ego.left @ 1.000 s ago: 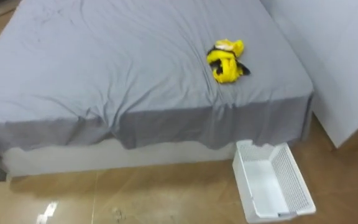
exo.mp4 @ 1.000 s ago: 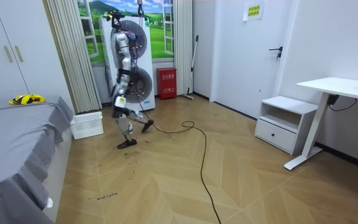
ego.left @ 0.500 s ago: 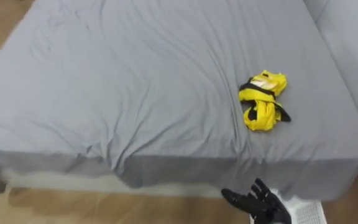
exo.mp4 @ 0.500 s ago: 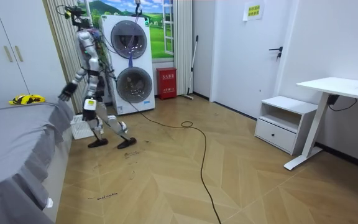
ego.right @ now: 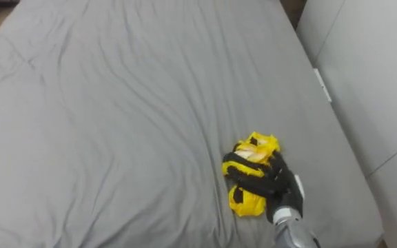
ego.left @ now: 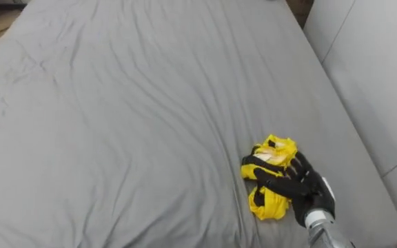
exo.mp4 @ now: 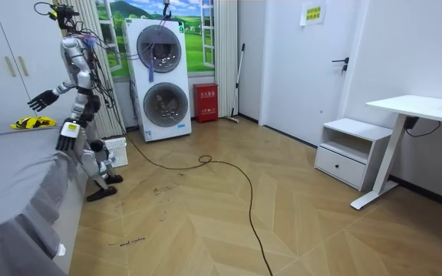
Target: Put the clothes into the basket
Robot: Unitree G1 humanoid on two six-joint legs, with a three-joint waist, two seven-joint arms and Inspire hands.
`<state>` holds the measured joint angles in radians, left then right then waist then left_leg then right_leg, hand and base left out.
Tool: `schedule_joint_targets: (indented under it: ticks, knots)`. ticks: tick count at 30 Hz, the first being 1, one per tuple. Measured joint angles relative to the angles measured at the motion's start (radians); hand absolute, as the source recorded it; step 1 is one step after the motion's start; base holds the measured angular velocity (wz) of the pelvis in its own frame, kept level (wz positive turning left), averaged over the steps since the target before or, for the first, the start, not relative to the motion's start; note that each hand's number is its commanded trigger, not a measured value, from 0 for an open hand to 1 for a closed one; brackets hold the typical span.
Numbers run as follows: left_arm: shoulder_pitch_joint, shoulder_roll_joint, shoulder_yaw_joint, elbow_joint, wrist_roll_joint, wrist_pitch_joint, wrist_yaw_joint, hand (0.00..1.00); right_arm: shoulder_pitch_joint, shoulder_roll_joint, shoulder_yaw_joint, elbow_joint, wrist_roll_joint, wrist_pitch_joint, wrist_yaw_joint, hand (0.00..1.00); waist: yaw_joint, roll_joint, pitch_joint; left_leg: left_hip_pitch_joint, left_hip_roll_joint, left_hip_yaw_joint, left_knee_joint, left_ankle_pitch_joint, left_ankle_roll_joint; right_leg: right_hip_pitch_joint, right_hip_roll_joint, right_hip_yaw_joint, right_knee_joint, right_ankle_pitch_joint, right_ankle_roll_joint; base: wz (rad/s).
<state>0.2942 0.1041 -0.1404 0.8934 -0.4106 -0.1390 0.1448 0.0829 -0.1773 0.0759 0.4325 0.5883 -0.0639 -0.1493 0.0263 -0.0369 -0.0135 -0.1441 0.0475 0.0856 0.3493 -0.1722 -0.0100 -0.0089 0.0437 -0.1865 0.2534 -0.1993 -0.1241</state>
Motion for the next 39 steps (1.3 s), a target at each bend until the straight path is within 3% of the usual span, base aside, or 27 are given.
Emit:
schedule_joint_targets:
  ticks: [1, 3, 4, 7, 17, 21, 26, 30, 34, 39]
  knots:
    - [0.008, 0.002, 0.008, -0.001, 0.001, 0.0, -0.001, 0.0, -0.001, -0.014, -0.017, -0.027, 0.0, 0.0, -0.009, 0.0, -0.015, -0.008, 0.0003, 0.04, -0.022, 0.0, -0.047, 0.012, 0.008, 0.015, -0.014, 0.006, -0.01, -0.007, 0.012, -0.28]
    - [0.03, 0.003, 0.012, -0.001, -0.002, -0.004, -0.007, 0.0, -0.001, -0.037, -0.047, -0.071, -0.009, -0.003, -0.023, 0.0, -0.026, -0.017, 0.0056, 0.074, -0.042, -0.003, -0.088, 0.022, 0.016, 0.033, -0.029, 0.008, -0.021, -0.013, 0.024, 0.03]
    - [0.035, 0.003, 0.018, -0.001, -0.004, -0.008, -0.013, 0.0, 0.0, -0.043, -0.072, -0.097, -0.015, -0.006, -0.035, 0.0, -0.032, -0.023, 0.0109, 0.088, -0.049, -0.004, -0.106, 0.024, 0.019, 0.043, -0.035, 0.003, -0.026, -0.015, 0.029, 0.09]
    - [0.036, 0.003, 0.022, 0.003, -0.012, -0.002, -0.022, 0.0, -0.006, -0.046, -0.1, -0.12, -0.06, -0.011, -0.057, 0.0, -0.041, -0.028, 0.0149, 0.103, -0.06, -0.011, -0.14, 0.025, 0.021, 0.053, -0.04, -0.011, -0.033, -0.017, 0.032, 0.16]
    - [-0.006, 0.0, 0.023, 0.034, 0.01, 0.012, -0.042, 0.0, -0.064, -0.047, -0.097, -0.106, -0.172, -0.01, -0.109, 0.0, -0.02, -0.022, 0.0214, 0.059, -0.059, -0.031, -0.151, 0.032, 0.018, 0.014, -0.041, -0.022, -0.035, -0.019, 0.037, 0.04]
    - [-0.03, 0.008, 0.031, 0.04, 0.05, 0.014, -0.042, 0.0, -0.154, -0.062, -0.097, 0.016, -0.179, -0.01, -0.104, 0.0, -0.015, -0.026, 0.0234, 0.019, -0.061, -0.03, -0.144, 0.048, 0.022, -0.023, -0.046, -0.021, -0.031, -0.019, 0.036, 0.03]
    - [-0.052, 0.023, 0.04, 0.042, 0.071, 0.014, -0.045, 0.0, -0.182, -0.063, -0.051, 0.136, -0.179, -0.006, -0.082, 0.0, 0.008, -0.044, 0.0282, -0.012, -0.058, -0.005, -0.131, 0.058, 0.024, -0.054, -0.046, -0.012, -0.031, -0.015, 0.033, -0.05]
    - [-0.074, 0.042, 0.06, 0.06, 0.071, 0.013, -0.045, 0.0, -0.208, -0.06, -0.01, 0.283, -0.195, 0.003, -0.067, 0.0, 0.018, -0.038, 0.0242, -0.054, -0.059, -0.005, -0.114, 0.059, 0.028, -0.081, -0.047, -0.023, -0.03, -0.007, 0.036, 0.09]
    - [-0.112, 0.069, 0.07, 0.1, 0.07, 0.066, -0.044, 0.0, -0.212, -0.057, 0.025, 0.356, -0.196, 0.035, -0.058, 0.0, 0.037, -0.047, 0.0301, -0.061, -0.062, -0.007, -0.115, 0.058, 0.03, -0.082, -0.049, -0.034, -0.037, -0.006, 0.037, 0.06]
    - [-0.133, 0.07, 0.069, 0.117, 0.07, 0.084, -0.044, 0.0, -0.222, -0.054, 0.061, 0.46, -0.201, 0.044, -0.031, 0.0, 0.037, -0.045, 0.0277, -0.069, -0.066, -0.013, -0.115, 0.058, 0.03, -0.079, -0.05, -0.044, -0.048, -0.006, 0.038, 0.08]
